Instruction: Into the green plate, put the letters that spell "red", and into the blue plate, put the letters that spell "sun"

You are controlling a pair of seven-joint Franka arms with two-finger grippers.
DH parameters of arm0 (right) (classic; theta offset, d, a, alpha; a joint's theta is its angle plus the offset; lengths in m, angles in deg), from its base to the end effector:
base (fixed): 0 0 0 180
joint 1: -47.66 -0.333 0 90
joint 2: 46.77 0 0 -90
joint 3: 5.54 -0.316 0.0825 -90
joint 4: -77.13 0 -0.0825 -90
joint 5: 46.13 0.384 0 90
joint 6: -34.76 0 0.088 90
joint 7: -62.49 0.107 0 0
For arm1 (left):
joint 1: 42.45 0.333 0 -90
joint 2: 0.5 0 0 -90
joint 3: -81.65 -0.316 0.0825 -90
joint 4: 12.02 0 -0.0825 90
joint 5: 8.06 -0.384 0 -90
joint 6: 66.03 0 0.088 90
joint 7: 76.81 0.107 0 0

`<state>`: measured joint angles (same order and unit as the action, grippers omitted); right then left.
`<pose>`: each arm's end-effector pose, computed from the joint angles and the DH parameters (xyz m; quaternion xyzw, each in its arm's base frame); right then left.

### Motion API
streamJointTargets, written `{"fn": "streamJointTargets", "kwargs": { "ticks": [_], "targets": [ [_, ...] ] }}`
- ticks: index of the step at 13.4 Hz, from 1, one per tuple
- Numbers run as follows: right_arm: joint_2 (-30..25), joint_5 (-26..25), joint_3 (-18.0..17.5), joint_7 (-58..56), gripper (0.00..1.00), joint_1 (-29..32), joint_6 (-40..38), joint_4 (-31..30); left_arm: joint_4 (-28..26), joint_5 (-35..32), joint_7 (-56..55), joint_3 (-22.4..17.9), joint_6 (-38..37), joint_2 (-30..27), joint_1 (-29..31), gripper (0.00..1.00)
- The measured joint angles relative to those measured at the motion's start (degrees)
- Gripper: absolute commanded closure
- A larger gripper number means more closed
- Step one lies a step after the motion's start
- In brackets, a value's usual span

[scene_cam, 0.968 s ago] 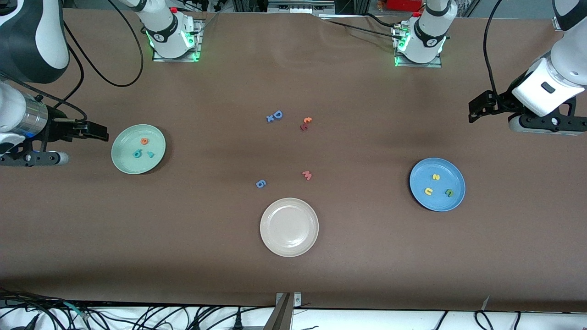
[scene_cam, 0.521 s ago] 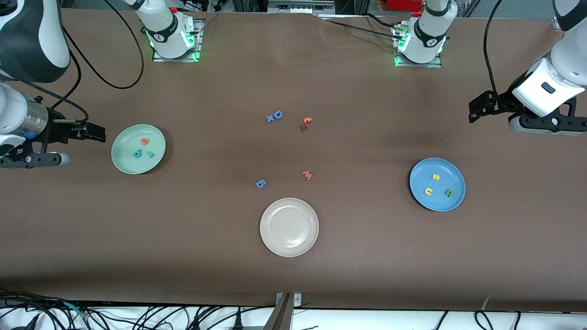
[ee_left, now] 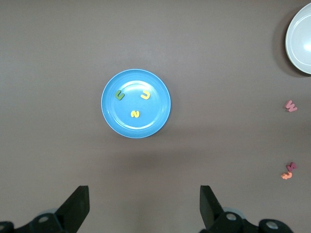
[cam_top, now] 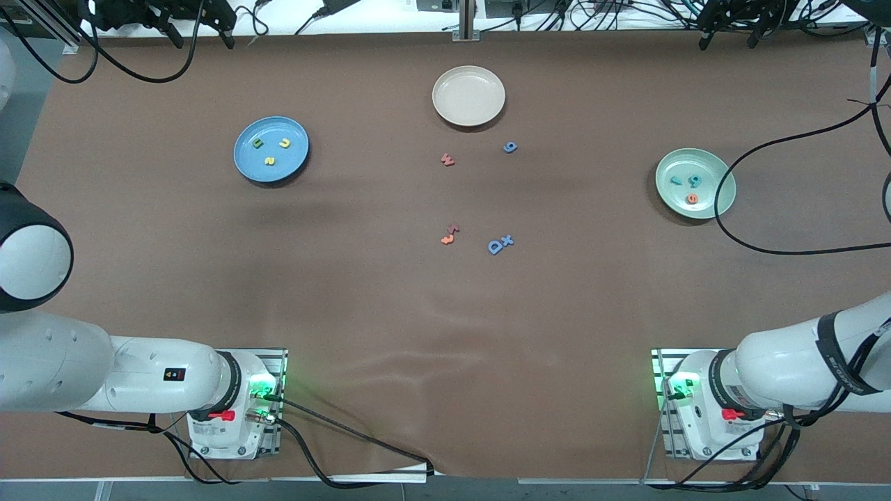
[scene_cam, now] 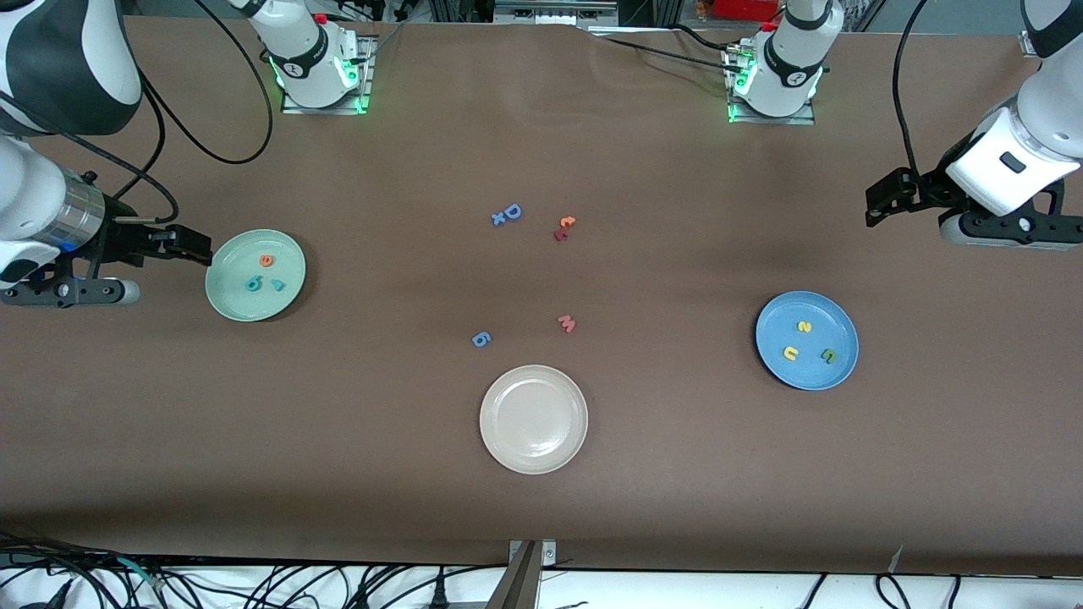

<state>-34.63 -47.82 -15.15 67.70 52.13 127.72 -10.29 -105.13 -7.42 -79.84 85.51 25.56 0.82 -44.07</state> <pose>0.6126 0.0429 0.5273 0.9984 0.0001 -0.0561 0.0021 0.5589 -0.0544 0.5884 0.9995 -0.0211 -0.0252 0.0045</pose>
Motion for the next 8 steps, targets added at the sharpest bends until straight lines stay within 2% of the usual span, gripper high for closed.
{"fn": "streamJointTargets", "kwargs": {
  "ticks": [8],
  "targets": [
    [-0.2,1.4,-0.1,3.0,0.01,0.0,0.5,-0.2,0.0,0.0,0.0,0.0,-0.1,0.1,-0.1,0.00]
  ]
}}
